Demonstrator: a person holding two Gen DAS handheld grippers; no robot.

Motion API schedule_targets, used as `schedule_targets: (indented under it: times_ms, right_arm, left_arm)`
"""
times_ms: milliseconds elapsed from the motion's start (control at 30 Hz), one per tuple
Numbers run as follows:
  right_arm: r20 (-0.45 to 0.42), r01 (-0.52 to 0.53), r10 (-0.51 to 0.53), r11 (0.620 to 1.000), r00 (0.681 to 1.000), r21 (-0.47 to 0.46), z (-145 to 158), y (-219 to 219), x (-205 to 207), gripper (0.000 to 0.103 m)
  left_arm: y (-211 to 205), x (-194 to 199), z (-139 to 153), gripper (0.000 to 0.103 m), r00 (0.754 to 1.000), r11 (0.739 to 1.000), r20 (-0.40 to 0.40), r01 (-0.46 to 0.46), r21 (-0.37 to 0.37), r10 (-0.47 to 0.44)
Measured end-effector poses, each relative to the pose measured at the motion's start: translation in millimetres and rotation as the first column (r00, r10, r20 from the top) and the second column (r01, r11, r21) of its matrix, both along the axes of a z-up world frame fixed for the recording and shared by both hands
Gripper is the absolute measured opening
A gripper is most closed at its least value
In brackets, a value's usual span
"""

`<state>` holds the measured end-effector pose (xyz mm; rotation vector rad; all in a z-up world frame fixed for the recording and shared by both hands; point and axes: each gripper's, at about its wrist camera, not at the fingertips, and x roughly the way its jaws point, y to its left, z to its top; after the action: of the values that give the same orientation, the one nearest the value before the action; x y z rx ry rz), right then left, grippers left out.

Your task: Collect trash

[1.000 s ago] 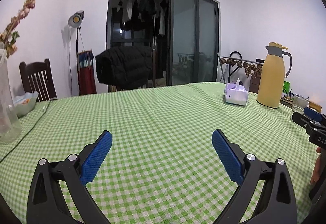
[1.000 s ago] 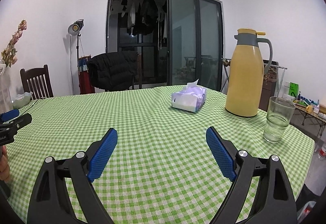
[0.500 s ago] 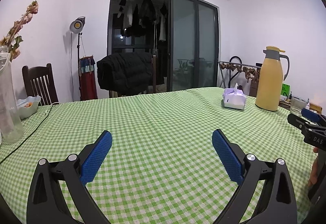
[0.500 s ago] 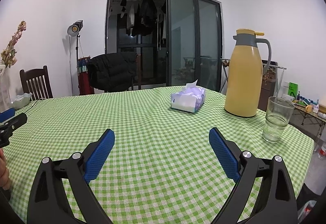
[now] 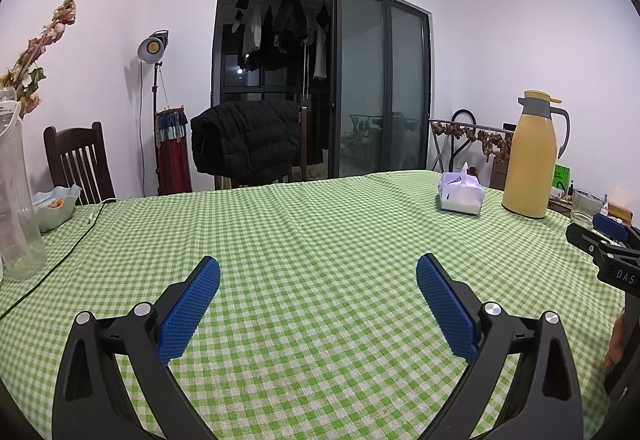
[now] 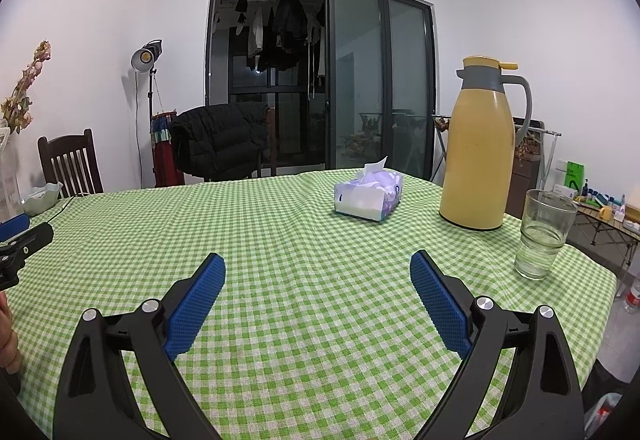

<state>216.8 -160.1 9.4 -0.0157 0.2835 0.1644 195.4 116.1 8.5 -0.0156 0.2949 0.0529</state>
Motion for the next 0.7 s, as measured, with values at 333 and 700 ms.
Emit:
schedule_targets:
  times_ms: [333, 700]
  right_arm:
    - [0.001, 0.0, 0.0, 1.0, 1.0, 0.0, 0.1, -0.1, 0.0, 0.09]
    - [0.001, 0.001, -0.001, 1.0, 1.0, -0.001, 0.1, 0.1, -0.2, 0.09]
  left_arm:
    - [0.3, 0.5, 0.1, 0.095, 1.0, 1.0, 0.0, 0.001, 0.0, -0.001]
    - [1.6, 0.4, -0.2, 0.095, 1.0, 1.0, 0.0, -0.002, 0.0, 0.002]
